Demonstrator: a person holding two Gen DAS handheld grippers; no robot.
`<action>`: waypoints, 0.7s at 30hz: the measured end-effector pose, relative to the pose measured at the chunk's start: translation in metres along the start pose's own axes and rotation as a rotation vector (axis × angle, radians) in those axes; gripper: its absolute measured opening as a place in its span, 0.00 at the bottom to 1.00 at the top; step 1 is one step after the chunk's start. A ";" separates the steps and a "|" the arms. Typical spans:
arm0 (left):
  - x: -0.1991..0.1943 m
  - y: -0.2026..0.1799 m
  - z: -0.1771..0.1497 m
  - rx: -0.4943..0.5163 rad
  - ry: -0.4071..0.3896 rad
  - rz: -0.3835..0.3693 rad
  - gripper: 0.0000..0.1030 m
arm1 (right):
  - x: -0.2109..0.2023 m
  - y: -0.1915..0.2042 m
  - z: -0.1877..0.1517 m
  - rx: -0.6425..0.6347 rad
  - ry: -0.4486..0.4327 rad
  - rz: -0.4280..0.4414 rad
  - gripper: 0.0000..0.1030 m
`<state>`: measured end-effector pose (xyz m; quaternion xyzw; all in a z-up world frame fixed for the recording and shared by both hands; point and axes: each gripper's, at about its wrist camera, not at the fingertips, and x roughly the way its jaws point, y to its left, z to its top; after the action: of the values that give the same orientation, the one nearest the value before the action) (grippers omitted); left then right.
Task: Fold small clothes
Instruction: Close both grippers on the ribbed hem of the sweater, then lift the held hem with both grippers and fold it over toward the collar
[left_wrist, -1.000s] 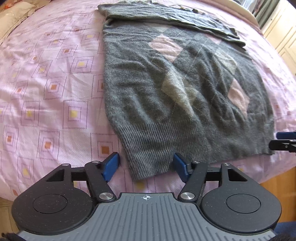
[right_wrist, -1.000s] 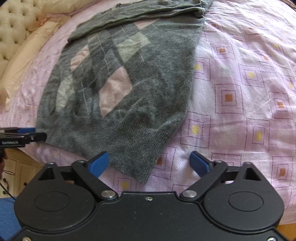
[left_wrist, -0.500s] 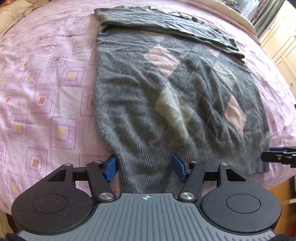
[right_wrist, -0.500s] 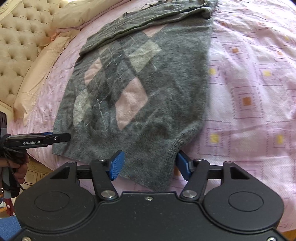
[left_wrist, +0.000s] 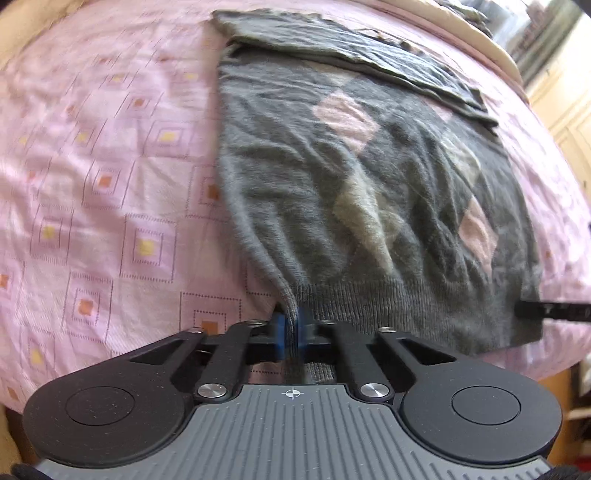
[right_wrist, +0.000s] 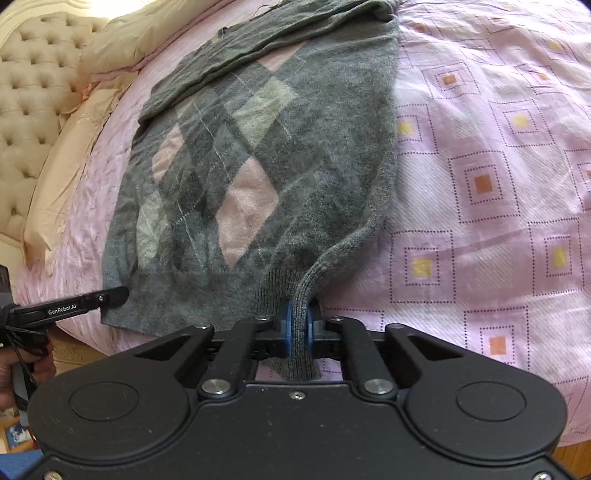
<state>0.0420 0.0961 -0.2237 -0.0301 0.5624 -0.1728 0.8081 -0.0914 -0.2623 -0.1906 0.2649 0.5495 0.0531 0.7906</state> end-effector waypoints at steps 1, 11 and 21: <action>-0.001 0.003 0.000 -0.015 -0.004 -0.004 0.05 | -0.002 0.001 0.001 0.005 -0.004 0.009 0.13; -0.058 0.003 0.031 -0.113 -0.178 -0.100 0.04 | -0.056 0.012 0.034 0.041 -0.154 0.108 0.10; -0.097 -0.005 0.122 -0.163 -0.435 -0.171 0.04 | -0.090 0.026 0.113 0.104 -0.406 0.145 0.10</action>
<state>0.1227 0.1043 -0.0906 -0.1793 0.3827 -0.1841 0.8874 -0.0201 -0.3147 -0.0740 0.3495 0.3604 0.0270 0.8644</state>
